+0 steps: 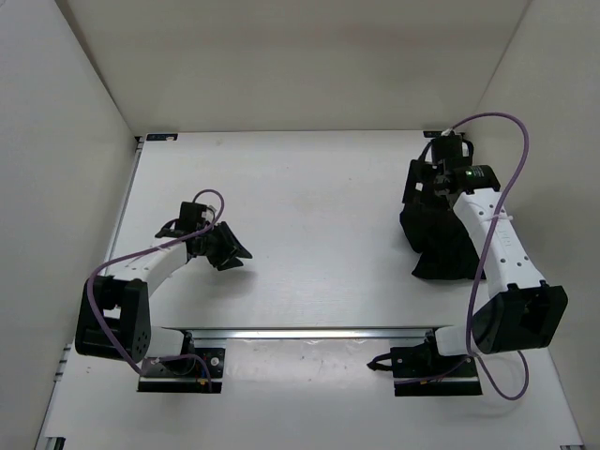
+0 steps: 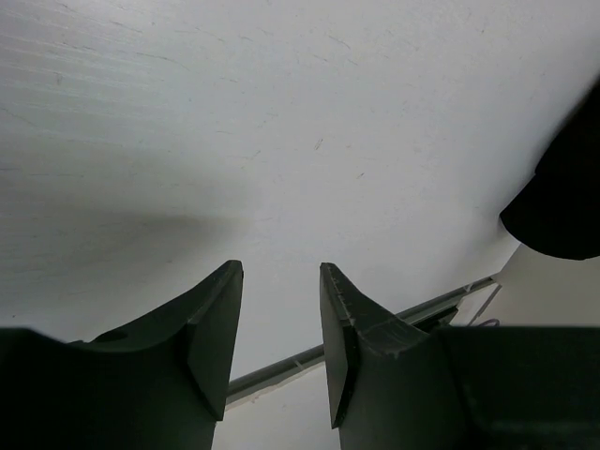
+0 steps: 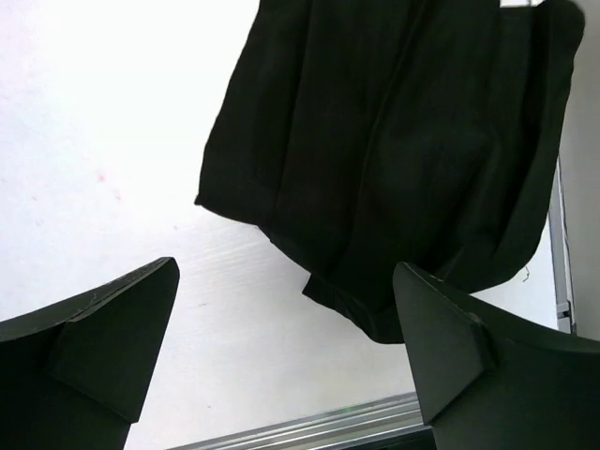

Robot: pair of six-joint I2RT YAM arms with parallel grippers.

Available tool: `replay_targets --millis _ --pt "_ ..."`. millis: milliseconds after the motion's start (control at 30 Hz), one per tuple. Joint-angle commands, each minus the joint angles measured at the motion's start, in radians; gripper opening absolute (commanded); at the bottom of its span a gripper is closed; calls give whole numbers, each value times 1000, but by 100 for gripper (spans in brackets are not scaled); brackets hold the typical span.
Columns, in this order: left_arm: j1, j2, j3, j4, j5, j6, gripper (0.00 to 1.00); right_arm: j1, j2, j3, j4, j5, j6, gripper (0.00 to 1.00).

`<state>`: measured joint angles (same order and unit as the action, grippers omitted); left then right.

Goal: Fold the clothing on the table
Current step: Grab the skirt from the pile, then move the skirt to the center of the board

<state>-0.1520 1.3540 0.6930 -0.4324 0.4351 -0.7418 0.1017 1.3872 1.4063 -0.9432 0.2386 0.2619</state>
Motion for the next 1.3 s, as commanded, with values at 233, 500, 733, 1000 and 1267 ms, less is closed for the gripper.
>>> replay_targets --millis 233,500,733,1000,1267 --pt "-14 7 -23 30 13 -10 50 -57 -27 -162 119 -47 -65 99" --pt "-15 5 -15 29 31 -17 50 -45 145 -265 176 -38 -59 96" --pt "9 -3 -3 11 24 -2 50 36 234 -121 132 -87 -41 0" --pt "12 -7 11 1 27 1 50 150 168 137 371 -637 40 0" --pt "87 -64 33 -23 40 21 50 55 32 162 500 -867 241 0"
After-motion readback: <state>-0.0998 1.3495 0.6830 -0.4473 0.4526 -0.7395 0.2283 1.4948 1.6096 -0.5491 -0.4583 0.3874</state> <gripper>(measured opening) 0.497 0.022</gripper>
